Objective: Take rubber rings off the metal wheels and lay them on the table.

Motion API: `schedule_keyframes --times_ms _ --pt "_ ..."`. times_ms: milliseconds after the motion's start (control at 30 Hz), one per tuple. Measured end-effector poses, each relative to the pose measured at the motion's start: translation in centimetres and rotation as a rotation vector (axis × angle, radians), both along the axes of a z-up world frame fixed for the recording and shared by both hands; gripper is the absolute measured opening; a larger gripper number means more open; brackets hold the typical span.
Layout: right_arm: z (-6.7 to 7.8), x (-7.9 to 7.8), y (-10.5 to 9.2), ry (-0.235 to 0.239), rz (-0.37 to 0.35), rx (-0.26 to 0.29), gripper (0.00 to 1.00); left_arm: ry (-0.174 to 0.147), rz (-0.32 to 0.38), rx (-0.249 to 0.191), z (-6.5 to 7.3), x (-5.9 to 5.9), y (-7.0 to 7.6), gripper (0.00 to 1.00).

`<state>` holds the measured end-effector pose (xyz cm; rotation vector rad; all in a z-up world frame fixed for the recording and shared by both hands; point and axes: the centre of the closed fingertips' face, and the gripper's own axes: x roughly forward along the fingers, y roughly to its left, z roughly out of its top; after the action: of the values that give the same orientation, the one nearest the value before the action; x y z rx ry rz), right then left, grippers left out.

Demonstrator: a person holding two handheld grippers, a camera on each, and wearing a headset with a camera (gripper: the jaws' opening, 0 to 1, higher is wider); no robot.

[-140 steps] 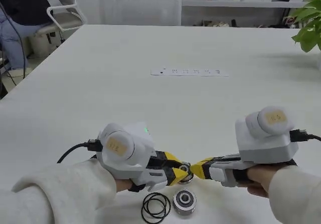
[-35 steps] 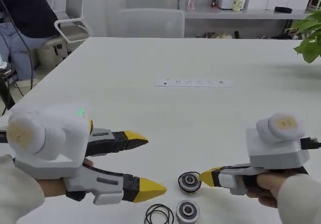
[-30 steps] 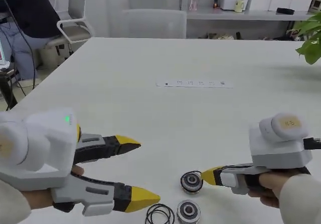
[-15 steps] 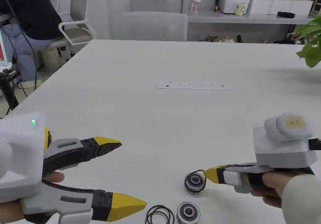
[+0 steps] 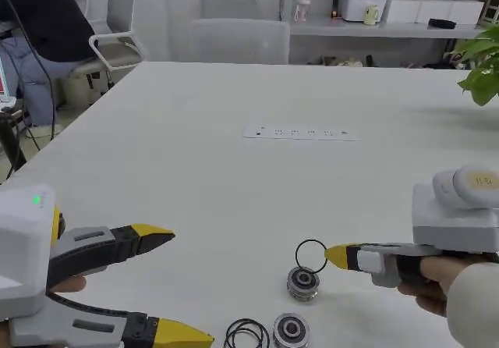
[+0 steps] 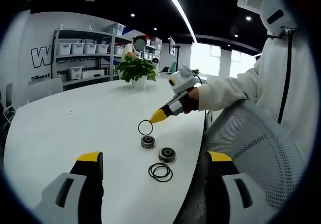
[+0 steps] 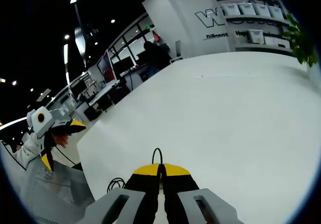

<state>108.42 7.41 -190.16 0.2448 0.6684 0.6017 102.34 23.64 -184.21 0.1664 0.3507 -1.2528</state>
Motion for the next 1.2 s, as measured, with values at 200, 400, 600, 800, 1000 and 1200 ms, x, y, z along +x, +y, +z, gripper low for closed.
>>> schedule_keyframes --times_ms 200,400,600,800,1000,1200 --pt "0.8 -0.1 0.6 -0.021 0.019 0.010 0.00 -0.001 0.017 -0.023 0.7 -0.1 0.6 0.82" --pt "1.9 -0.5 1.5 -0.042 0.040 0.035 0.00 -0.003 0.012 -0.007 0.7 -0.4 0.7 0.82" --pt "2.5 -0.6 2.2 -0.052 0.064 0.056 0.00 -0.011 -0.004 0.005 1.4 -1.3 0.8 0.82" --pt "2.6 -1.0 3.1 -0.044 0.092 0.074 0.00 -0.010 -0.003 -0.020 1.8 -3.2 1.1 0.83" --pt "2.4 -1.9 4.7 -0.022 0.147 0.086 0.00 0.024 0.035 0.018 -0.1 -3.7 1.8 0.82" --pt "2.2 -3.0 6.4 -0.004 0.218 0.079 0.00 0.018 0.038 0.022 0.0 -3.7 1.5 0.81"
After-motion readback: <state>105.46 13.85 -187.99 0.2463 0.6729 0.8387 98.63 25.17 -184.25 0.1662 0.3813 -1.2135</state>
